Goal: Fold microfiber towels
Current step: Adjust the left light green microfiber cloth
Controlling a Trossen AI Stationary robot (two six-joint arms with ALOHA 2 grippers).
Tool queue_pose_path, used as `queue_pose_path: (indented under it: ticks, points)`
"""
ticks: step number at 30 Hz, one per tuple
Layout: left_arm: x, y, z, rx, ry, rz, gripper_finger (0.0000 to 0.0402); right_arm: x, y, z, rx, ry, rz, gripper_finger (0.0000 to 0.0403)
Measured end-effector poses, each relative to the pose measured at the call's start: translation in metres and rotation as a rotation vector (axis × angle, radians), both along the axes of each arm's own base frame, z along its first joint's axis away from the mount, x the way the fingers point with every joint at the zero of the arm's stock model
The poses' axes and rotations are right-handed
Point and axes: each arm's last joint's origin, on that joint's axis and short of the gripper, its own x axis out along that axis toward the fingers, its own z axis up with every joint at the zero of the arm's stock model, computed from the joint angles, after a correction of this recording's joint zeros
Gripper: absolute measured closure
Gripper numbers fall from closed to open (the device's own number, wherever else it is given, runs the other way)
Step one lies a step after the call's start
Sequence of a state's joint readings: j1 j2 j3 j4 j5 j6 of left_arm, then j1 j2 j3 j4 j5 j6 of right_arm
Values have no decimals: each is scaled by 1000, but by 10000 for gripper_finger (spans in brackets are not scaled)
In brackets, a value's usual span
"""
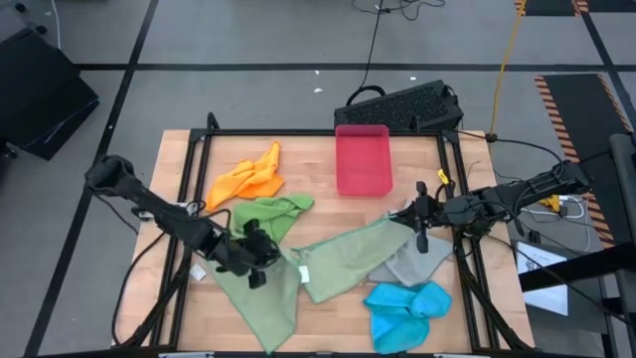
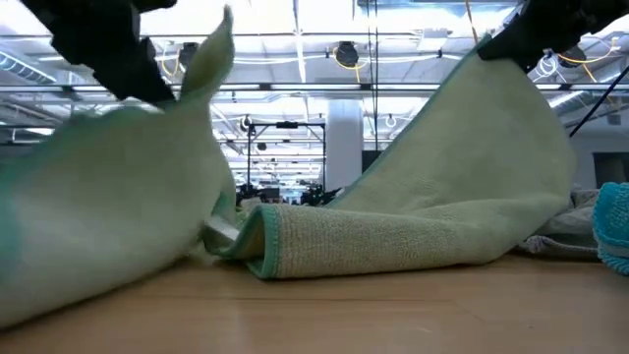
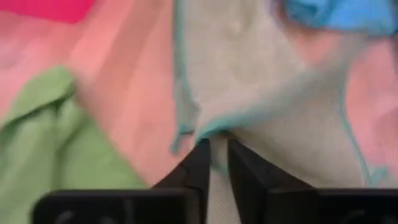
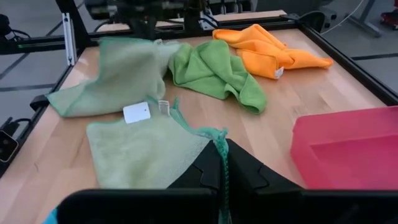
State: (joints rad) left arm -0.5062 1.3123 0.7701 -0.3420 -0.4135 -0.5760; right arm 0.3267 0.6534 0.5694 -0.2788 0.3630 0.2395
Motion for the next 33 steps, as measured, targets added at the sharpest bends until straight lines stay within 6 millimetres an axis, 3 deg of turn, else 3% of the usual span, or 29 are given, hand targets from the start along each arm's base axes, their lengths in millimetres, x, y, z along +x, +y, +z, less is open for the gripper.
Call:
queue_pose_path:
  ticks: [7,14,19,26,33]
  points:
    - [-34,41,-21,85,502,272,259,0,0,0,-1,2,1,401]
    - [-42,65,-19,71,614,454,243,0,0,0,-10,4,5,401]
    - [-36,69,-19,89,604,384,280,0,0,0,-11,3,5,401]
    - [-27,72,-11,116,569,281,388,0,0,0,-15,2,6,401]
    - [-9,72,18,181,460,215,389,0,0,0,-13,4,5,401]
